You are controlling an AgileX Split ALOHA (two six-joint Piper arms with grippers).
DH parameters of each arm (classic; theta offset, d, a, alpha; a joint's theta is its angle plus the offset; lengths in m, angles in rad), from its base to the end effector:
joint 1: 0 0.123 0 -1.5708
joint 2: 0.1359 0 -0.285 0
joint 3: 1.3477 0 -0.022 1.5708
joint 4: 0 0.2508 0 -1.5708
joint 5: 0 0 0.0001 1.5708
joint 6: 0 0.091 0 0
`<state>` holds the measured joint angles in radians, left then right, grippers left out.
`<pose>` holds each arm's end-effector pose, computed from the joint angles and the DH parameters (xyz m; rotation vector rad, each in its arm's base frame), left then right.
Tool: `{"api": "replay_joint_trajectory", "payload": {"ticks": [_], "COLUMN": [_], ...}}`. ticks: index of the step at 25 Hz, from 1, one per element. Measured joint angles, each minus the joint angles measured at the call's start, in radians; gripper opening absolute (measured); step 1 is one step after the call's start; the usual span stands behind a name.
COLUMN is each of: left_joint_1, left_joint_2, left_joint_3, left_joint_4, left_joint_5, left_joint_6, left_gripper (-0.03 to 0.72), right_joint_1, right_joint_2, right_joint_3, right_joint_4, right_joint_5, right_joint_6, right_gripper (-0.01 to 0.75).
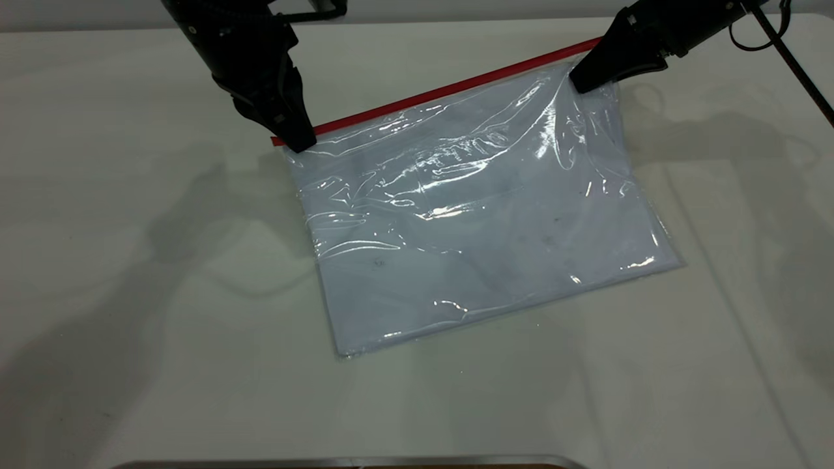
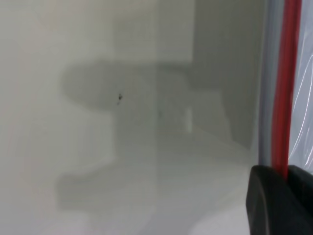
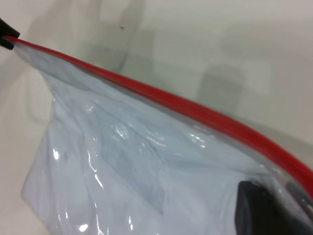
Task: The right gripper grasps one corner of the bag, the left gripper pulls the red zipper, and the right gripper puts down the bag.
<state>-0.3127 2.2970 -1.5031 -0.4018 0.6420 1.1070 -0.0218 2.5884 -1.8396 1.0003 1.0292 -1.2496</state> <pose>0.4161 -0.1569 0.0769 1.5037 2.3908 -0.2405 0.4843 0.0551 0.0398 -0.7936 2.4485 0.9806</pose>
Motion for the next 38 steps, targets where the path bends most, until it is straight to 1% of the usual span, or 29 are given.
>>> {"api": "replay_joint_trajectory", "payload": {"ticks": [3, 5, 7, 9, 11, 14, 15, 17, 20, 22, 24, 27, 30, 32, 34, 38], "left_joint_1": [0.000, 0.001, 0.001, 0.001, 0.001, 0.001, 0.001, 0.001, 0.001, 0.001, 0.001, 0.001, 0.001, 0.001, 0.001, 0.001], "left_joint_2": [0.000, 0.000, -0.005, -0.022, -0.047, -0.104, -0.122, -0.164, -0.227, -0.271, -0.319, -0.384, -0.452, -0.498, -0.554, -0.677], "left_joint_3": [0.000, 0.000, 0.000, -0.016, -0.054, -0.134, -0.165, -0.224, -0.294, -0.320, -0.330, -0.331, -0.331, -0.331, -0.325, -0.254], "left_joint_4": [0.023, 0.035, 0.038, 0.050, 0.082, 0.181, 0.228, 0.317, 0.431, 0.482, 0.528, 0.595, 0.612, 0.608, 0.608, 0.609], "left_joint_5": [0.014, 0.021, 0.024, 0.037, 0.058, 0.129, 0.170, 0.257, 0.364, 0.431, 0.521, 0.525, 0.525, 0.525, 0.525, 0.525], "left_joint_6": [-0.035, -0.060, -0.094, -0.147, -0.248, -0.455, -0.536, -0.677, -0.853, -0.935, -0.978, -1.024, -1.060, -1.064, -1.066, -1.067], "left_gripper": [0.064, 0.107, 0.189, 0.290, 0.407, 0.545, 0.580, 0.619, 0.629, 0.617, 0.596, 0.569, 0.560, 0.560, 0.560, 0.560], "right_joint_1": [-0.007, -0.013, -0.015, -0.016, -0.016, -0.016, -0.016, -0.016, -0.016, -0.016, -0.016, -0.016, -0.013, -0.008, 0.000, 0.027], "right_joint_2": [0.000, 0.000, 0.000, 0.000, -0.013, -0.058, -0.077, -0.125, -0.201, -0.262, -0.316, -0.395, -0.475, -0.544, -0.625, -0.843], "right_joint_3": [-0.001, -0.012, -0.043, -0.091, -0.153, -0.257, -0.290, -0.368, -0.456, -0.471, -0.474, -0.474, -0.474, -0.448, -0.390, -0.192], "right_joint_4": [-0.003, -0.017, -0.052, -0.105, -0.187, -0.308, -0.344, -0.394, -0.421, -0.426, -0.443, -0.498, -0.551, -0.567, -0.568, -0.534], "right_joint_5": [-0.023, -0.029, -0.029, -0.024, -0.010, 0.042, 0.065, 0.130, 0.184, 0.193, 0.203, 0.206, 0.206, 0.206, 0.206, 0.206], "right_joint_6": [0.001, 0.001, 0.012, 0.054, 0.115, 0.219, 0.255, 0.319, 0.411, 0.453, 0.507, 0.605, 0.693, 0.731, 0.763, 0.779], "right_gripper": [0.302, 0.403, 0.493, 0.574, 0.615, 0.626, 0.624, 0.611, 0.583, 0.573, 0.571, 0.570, 0.570, 0.570, 0.570, 0.570]}}
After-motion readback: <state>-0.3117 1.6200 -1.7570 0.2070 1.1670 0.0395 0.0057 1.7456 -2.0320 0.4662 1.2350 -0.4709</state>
